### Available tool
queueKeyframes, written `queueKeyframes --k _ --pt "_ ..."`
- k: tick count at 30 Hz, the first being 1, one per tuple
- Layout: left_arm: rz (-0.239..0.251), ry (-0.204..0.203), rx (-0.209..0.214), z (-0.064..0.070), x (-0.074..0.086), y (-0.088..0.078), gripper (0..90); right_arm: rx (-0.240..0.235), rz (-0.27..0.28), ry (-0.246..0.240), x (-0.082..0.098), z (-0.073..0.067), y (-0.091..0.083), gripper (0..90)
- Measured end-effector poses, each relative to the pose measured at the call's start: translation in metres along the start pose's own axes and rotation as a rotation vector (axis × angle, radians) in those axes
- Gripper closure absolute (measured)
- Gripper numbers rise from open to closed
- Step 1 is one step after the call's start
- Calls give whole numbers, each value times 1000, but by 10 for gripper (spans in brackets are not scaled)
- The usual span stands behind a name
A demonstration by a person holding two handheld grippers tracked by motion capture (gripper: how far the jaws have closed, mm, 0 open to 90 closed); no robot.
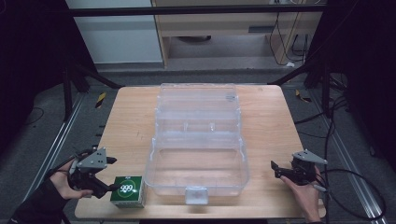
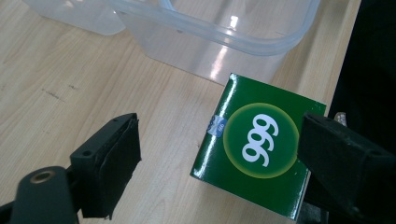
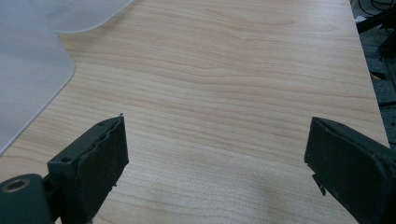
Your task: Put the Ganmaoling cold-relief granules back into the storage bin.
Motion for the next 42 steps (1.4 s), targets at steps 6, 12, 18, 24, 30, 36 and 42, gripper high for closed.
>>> queueKeyframes --k 6,12,18,24,30,36,42 --pt "-28 18 15 4 2 4 107 -2 -4 -1 0 0 1 62" --pt "-56 41 28 8 2 9 94 -7 -8 0 1 -1 1 58" --pt "-97 63 42 10 1 16 85 -8 -11 -3 1 -1 2 54" --pt "-124 87 61 14 -1 21 76 -15 -16 -2 2 -1 2 50" --pt "-136 101 71 17 -3 25 70 -13 -18 -8 2 -1 3 45" --pt "-162 115 82 20 -4 32 59 -14 -21 -13 2 -1 4 41" --pt "-175 123 88 21 -3 37 47 -15 -24 -14 2 -1 4 37"
Point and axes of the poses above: each handheld gripper's, and its own axes: y roughly forward along the jaws, x roughly out of its underside, z roughly to its right, the point moved 7 cm from there along y, roughly forward along the jaws, and after that the axes turned 9 degrees about -z, right-handed, at the moved point
